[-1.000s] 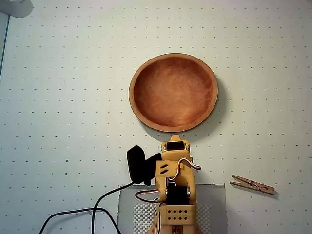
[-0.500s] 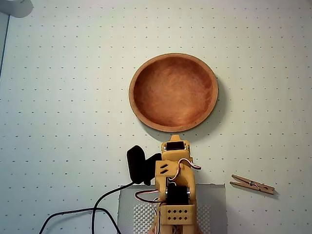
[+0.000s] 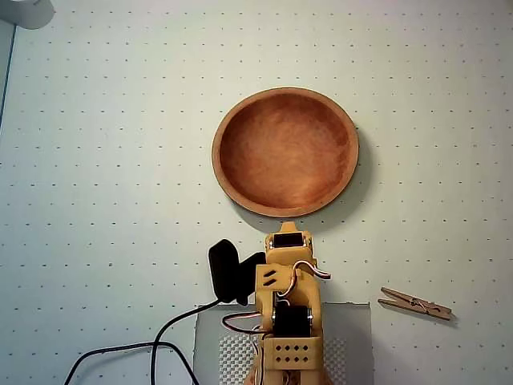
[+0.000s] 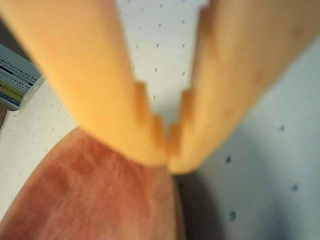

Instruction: Grasp a clothespin and put it in the bowl.

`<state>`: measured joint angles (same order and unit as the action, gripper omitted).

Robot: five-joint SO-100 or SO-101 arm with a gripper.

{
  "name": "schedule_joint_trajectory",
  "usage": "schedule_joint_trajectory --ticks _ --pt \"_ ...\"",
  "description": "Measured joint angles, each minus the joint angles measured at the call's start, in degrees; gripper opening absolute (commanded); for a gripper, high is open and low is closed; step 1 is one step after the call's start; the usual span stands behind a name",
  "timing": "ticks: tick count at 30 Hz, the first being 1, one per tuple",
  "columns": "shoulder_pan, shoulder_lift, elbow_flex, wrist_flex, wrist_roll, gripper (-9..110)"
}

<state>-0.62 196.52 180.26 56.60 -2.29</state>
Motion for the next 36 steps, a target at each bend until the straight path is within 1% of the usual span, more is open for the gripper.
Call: schedule_joint_trajectory --ticks 16,21,25,29,31,32,36 --pt "-0.18 0.00 -1.05 0.62 0.00 -3" --pt "-0.79 0.00 -11.34 5.62 -0.70 -3" --pt "-0.97 0.00 -21.27 9.93 -5.45 -3" --pt "-0.35 -0.88 -29.18 10.28 -11.51 -3" --pt "-0.44 -4.04 -32.52 10.28 -13.27 -3" --pt "-0.44 -8.44 -36.21 10.28 -14.33 -3" --pt "-0.44 -18.19 -44.03 10.72 -15.56 -3"
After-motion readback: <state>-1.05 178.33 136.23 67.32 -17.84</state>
